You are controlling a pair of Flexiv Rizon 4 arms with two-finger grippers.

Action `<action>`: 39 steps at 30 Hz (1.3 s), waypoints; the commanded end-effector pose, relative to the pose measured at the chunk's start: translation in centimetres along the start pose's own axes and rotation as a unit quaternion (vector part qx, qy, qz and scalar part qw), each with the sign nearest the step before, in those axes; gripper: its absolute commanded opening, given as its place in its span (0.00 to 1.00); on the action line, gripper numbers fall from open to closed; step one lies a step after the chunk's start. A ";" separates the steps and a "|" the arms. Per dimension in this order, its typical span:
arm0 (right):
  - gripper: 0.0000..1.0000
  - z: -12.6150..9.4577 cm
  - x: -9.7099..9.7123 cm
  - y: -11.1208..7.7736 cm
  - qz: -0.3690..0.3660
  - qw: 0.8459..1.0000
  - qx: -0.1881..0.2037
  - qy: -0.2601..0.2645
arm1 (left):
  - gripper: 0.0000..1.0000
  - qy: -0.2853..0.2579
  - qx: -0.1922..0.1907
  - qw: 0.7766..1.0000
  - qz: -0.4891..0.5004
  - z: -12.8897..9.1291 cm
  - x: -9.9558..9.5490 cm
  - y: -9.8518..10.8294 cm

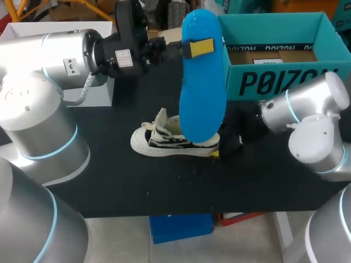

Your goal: Take the shoe out of the shoebox, open the shoe tongue, remove and reinsert the insole, then place the shoe into the shoebox

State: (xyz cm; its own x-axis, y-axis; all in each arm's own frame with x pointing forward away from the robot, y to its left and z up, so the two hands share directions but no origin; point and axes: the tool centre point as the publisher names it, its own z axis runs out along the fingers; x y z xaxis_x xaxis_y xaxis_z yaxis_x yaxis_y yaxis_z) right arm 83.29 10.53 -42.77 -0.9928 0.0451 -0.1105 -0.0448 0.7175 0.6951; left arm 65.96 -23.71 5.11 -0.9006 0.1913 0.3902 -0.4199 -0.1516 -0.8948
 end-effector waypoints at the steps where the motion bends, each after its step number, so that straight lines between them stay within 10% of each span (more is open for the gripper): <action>1: 1.00 -2.0 -0.7 1.0 -0.017 0.988 0.147 0.052 | 0.00 -0.002 0.000 1.000 0.000 0.1 0.0 0.1; 19: 1.00 -3.4 0.4 3.3 0.014 0.945 0.321 0.063 | 0.00 -0.002 0.000 1.000 0.000 0.1 0.0 0.1; 39: 1.00 -1.9 0.2 5.0 0.020 0.937 0.343 0.060 | 0.00 -0.002 0.000 1.000 0.000 0.1 0.0 0.1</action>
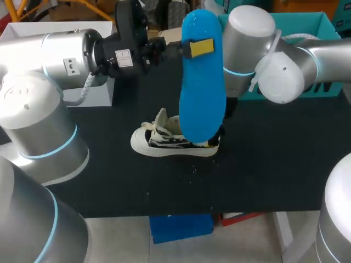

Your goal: Take the shoe out of the shoebox, open the shoe tongue, remove and reinsert the insole, then place the shoe into the shoebox

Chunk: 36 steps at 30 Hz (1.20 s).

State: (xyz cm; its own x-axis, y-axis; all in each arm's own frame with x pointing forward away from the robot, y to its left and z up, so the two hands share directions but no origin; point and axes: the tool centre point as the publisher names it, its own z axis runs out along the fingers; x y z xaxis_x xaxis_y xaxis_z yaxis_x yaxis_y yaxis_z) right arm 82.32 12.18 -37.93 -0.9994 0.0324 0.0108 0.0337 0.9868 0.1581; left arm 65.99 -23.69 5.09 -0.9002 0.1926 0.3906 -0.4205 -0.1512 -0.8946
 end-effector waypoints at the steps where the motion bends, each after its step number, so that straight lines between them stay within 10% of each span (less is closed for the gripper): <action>1: 1.00 0.2 -0.3 0.7 0.001 0.999 0.044 0.002 | 0.00 -0.002 0.000 1.000 0.000 0.2 0.1 0.1; 23: 1.00 0.6 -0.3 1.4 0.002 1.000 0.030 -0.002 | 0.00 -0.002 0.000 1.000 0.000 0.2 0.1 0.1; 36: 1.00 0.1 0.1 2.7 -0.024 0.966 -0.236 -0.102 | 0.00 -0.002 0.000 1.000 0.000 0.2 0.1 0.1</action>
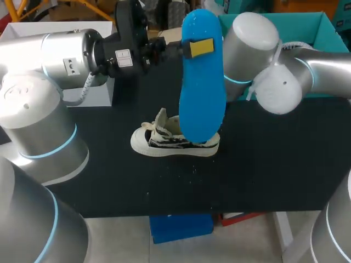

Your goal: Take the shoe out of the shoebox, open the shoe tongue, remove and reinsert the insole, then place the shoe into the shoebox

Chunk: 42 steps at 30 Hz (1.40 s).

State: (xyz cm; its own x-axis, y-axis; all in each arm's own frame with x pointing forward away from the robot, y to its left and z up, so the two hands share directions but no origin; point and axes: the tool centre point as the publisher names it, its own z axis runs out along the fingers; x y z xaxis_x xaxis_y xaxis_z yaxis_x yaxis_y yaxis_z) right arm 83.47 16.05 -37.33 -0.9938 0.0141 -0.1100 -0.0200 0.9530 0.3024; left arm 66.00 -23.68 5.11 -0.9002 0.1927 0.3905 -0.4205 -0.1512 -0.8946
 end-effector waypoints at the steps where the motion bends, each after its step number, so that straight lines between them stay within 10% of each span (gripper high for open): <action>1: 1.00 -0.3 1.2 -1.1 0.008 0.982 -0.179 -0.054 | 0.00 -0.002 0.001 1.000 0.000 0.2 0.1 0.1; 42: 1.00 4.0 2.4 -2.9 0.053 0.952 -0.298 -0.033 | 0.00 -0.002 0.001 1.000 0.000 0.2 0.1 0.1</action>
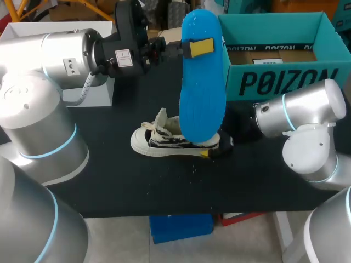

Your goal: Take the shoe out of the shoebox, open the shoe tongue, remove and reinsert the insole, then place the shoe into the shoebox

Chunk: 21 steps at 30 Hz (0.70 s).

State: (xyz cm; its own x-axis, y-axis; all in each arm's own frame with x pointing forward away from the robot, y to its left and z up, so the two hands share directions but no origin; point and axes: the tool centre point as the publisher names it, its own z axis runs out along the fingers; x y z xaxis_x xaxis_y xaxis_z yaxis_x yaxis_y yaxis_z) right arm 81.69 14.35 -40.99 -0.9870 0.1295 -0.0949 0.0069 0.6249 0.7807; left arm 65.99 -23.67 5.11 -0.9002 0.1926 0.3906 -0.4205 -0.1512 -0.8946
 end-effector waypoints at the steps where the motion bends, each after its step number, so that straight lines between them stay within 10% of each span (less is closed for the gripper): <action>1: 1.00 1.0 0.2 -1.0 0.000 1.000 -0.014 -0.007 | 0.00 -0.002 0.000 1.000 0.000 0.2 0.1 0.1; 21: 1.00 -0.2 0.1 -2.3 0.011 1.000 -0.010 -0.017 | 0.00 -0.002 0.000 1.000 0.000 0.2 0.1 0.1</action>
State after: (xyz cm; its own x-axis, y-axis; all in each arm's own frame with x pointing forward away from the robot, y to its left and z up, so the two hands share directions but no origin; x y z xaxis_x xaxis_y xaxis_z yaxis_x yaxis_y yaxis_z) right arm 81.97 13.54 -42.20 -0.9817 0.1632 -0.0983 0.0205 0.6032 0.7973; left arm 65.99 -23.67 5.11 -0.9002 0.1926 0.3906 -0.4205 -0.1512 -0.8946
